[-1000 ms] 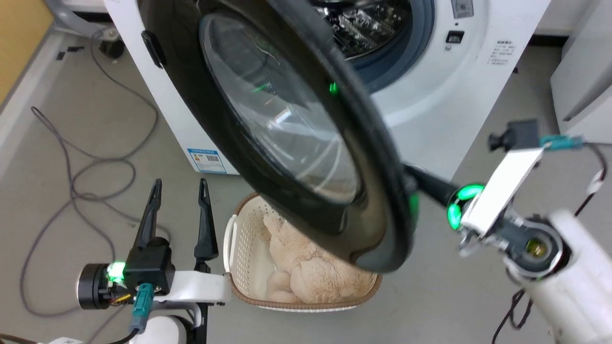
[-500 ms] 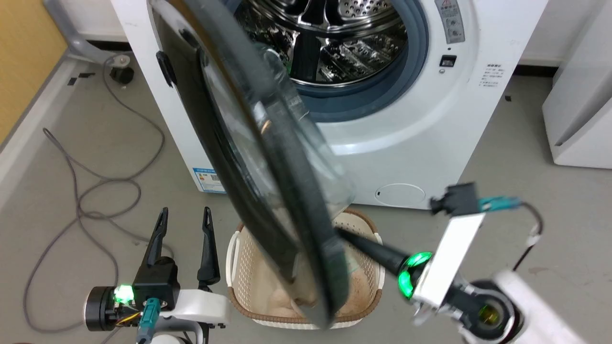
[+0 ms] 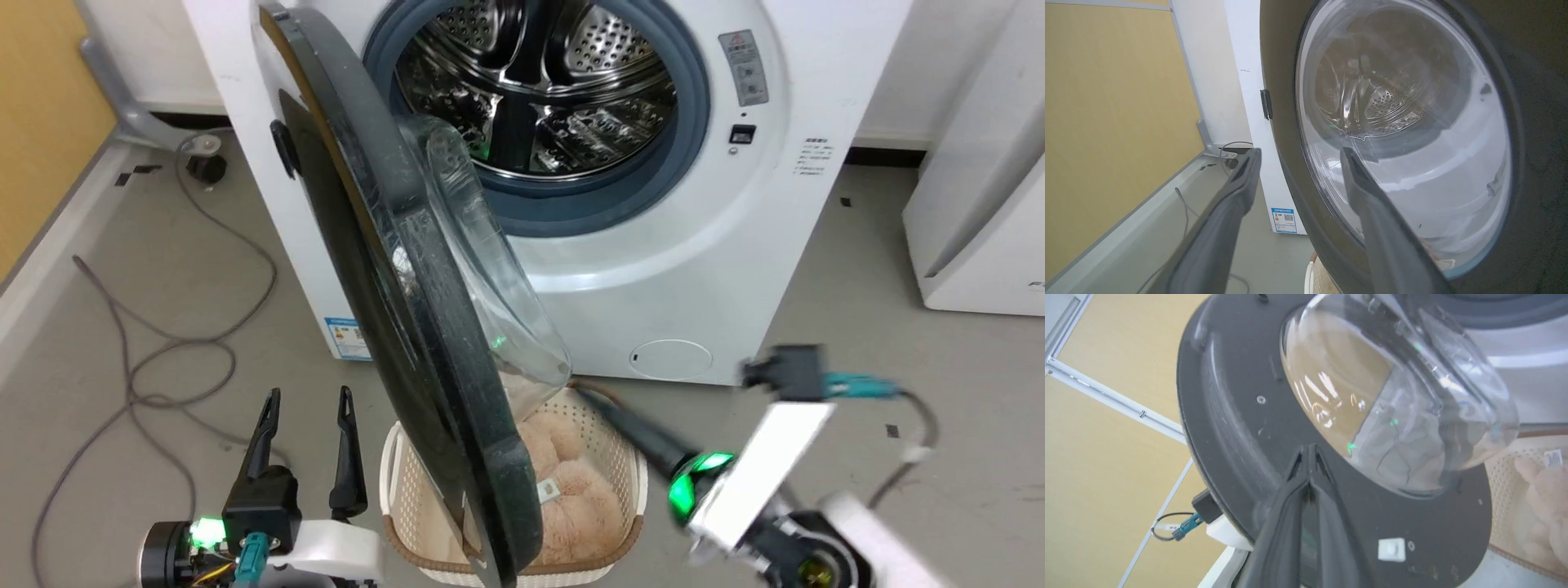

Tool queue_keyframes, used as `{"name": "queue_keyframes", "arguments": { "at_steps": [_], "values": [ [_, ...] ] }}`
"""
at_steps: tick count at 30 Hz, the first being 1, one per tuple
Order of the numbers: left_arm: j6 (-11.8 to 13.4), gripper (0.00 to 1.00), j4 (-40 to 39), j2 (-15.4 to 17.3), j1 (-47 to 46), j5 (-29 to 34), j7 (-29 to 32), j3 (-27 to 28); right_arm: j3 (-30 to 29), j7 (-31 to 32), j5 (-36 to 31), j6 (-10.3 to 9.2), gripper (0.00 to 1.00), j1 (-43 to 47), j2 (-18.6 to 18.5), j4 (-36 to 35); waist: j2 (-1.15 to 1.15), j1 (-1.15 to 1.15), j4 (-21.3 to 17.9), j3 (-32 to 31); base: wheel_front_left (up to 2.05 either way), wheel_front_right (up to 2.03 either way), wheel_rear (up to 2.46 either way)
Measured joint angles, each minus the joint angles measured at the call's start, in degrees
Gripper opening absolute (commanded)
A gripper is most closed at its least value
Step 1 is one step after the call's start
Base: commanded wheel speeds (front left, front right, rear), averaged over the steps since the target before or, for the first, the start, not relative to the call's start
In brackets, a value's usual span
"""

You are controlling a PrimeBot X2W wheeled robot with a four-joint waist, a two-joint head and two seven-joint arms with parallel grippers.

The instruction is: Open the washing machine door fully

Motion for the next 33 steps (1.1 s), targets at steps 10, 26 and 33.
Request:
{"name": "queue_keyframes", "arguments": {
  "at_steps": [10,26,33],
  "values": [
    [0.0,1.00,0.4,0.3,0.5,0.0,0.0,0.7,-10.3,-25.9,-31.1,0.01,0.00,-0.7,-3.4,8.6,0.00,0.00,-1.1,-1.2,0.00,0.00,0.00],
    [0.0,1.00,-0.2,0.5,0.7,0.0,0.0,1.1,-33.8,-26.0,-80.5,0.09,0.00,12.2,7.7,-6.4,0.00,0.00,-1.6,-0.9,0.00,0.00,0.00],
    [0.0,1.00,-0.4,0.5,0.7,0.0,0.0,1.2,-36.8,-26.0,-79.5,0.09,0.00,17.8,10.6,-4.5,0.00,0.00,-1.8,-1.0,0.00,0.00,0.00]
  ]
}}
